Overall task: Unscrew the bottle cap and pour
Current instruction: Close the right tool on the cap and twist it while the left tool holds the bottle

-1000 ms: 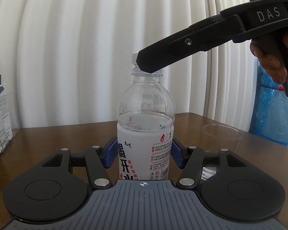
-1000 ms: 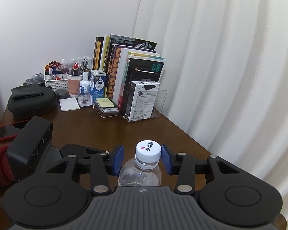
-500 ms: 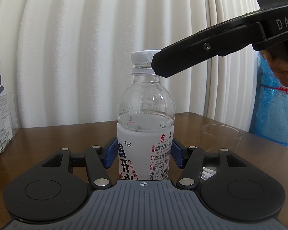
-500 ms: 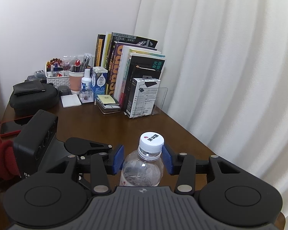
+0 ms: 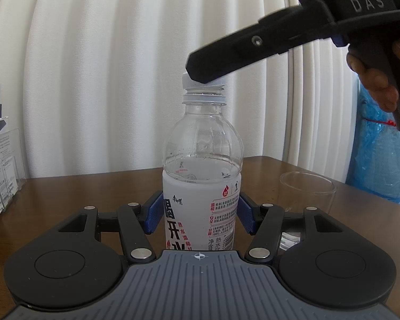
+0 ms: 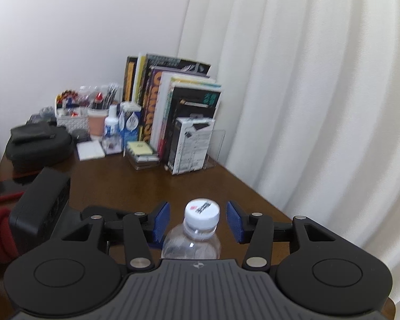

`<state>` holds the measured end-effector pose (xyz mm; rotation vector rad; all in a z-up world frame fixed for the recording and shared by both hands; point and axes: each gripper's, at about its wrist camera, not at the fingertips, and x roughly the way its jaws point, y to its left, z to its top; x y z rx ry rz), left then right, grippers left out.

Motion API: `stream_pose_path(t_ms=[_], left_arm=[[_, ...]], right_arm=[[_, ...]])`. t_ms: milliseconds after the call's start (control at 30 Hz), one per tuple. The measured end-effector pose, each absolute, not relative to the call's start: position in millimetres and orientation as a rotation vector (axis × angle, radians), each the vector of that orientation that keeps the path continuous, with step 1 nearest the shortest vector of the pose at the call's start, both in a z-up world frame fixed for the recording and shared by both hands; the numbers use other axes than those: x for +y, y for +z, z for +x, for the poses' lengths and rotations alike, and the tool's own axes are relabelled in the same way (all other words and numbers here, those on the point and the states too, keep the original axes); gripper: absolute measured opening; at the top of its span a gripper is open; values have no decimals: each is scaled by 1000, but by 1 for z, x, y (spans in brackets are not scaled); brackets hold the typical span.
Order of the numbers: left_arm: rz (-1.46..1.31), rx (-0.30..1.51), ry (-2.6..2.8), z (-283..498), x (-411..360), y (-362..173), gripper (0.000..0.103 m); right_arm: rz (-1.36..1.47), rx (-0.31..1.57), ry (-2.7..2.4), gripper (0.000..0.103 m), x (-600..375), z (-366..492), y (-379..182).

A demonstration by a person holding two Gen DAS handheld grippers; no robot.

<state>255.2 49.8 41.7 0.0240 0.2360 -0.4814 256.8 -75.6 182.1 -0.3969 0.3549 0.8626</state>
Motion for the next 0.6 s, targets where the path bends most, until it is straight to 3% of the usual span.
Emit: stream_pose_path(t_ms=[233,600], left_arm=[[24,238,-482,254,52,41,58],[18,240,-481,254,54,40,58]], right_arm=[[-392,358,861,38,-75,260,180],[-369,370,856,36,-79,261,177]])
